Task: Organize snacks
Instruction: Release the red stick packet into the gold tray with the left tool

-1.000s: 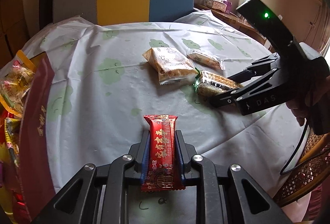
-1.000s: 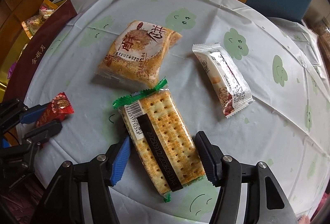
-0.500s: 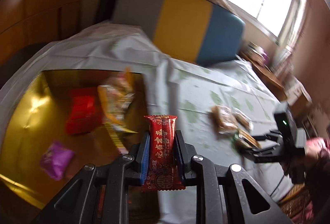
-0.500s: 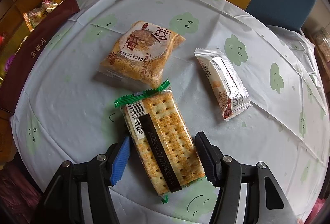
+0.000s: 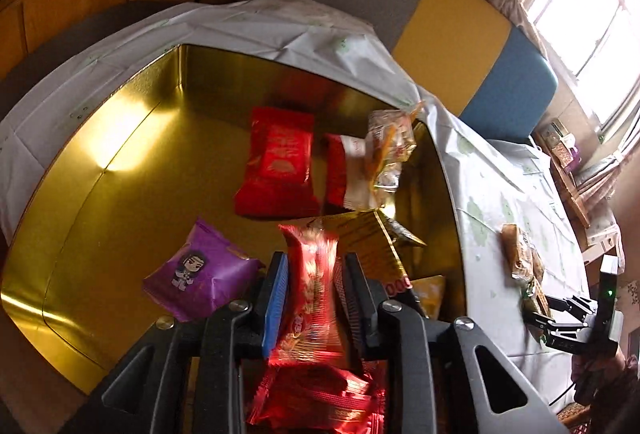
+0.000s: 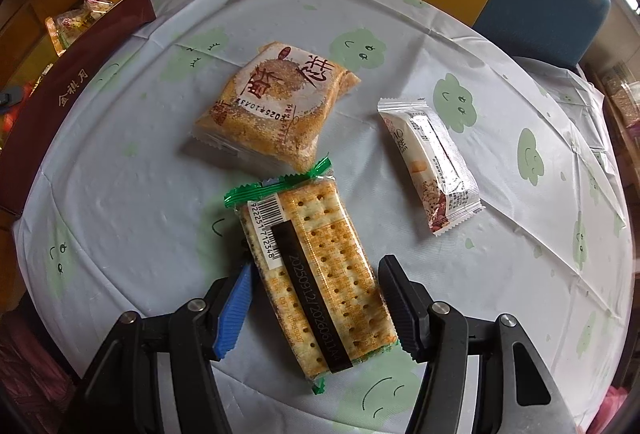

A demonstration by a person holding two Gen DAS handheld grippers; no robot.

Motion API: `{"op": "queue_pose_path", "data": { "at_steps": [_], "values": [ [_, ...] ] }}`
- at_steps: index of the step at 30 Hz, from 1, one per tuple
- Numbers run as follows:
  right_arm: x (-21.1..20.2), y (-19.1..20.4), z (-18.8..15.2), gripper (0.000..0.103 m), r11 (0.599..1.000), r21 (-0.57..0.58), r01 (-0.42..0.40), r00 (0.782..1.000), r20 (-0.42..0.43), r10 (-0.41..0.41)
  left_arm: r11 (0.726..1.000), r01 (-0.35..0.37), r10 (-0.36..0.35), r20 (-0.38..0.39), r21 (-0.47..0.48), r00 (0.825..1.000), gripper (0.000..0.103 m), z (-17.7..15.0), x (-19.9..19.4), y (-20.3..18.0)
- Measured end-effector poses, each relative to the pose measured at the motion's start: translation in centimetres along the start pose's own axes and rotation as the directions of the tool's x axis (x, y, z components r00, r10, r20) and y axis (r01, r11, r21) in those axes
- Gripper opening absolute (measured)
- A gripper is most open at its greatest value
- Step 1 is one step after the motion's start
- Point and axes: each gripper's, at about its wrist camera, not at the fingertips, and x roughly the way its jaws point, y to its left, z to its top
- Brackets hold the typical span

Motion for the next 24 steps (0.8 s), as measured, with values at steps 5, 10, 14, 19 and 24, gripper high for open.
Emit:
{"op": "queue_pose_path", "data": {
  "at_steps": [5,10,14,19,24],
  "values": [
    [0.0,0.0,0.0,0.062,1.0,-0.003,0.0,1.0,0.0,0.0,0.999,-0.046,0.046,0.019,0.008,0.999,0.031,-0.5,-0.6,0.5],
    [-0.1,0.3,-0.1,0.062,1.0,-0.017,0.013,1.0,0.005,-0.012,0.989,-0.127,0.124,0.053,0.072,0.991,0.031,-1.4,-1.3,-0.6],
    [-0.2,0.6,-0.1,0.062,0.999,-0.025,0.023,1.0,0.01,-0.022,0.978,-0.176,0.169,0.07,0.113,0.983,0.032,-2.1,-1.9,-1.6],
    [-0.4,0.9,-0.2,0.06,0.999,-0.031,0.03,0.999,0.015,-0.029,0.967,-0.212,0.199,0.101,0.139,0.975,0.032,-2.7,-2.5,-2.6],
    [-0.5,1.0,-0.4,0.059,0.999,-0.032,0.035,0.999,0.019,-0.034,0.964,-0.221,0.205,0.113,0.15,0.972,0.032,-3.0,-2.8,-3.1]
  ]
}}
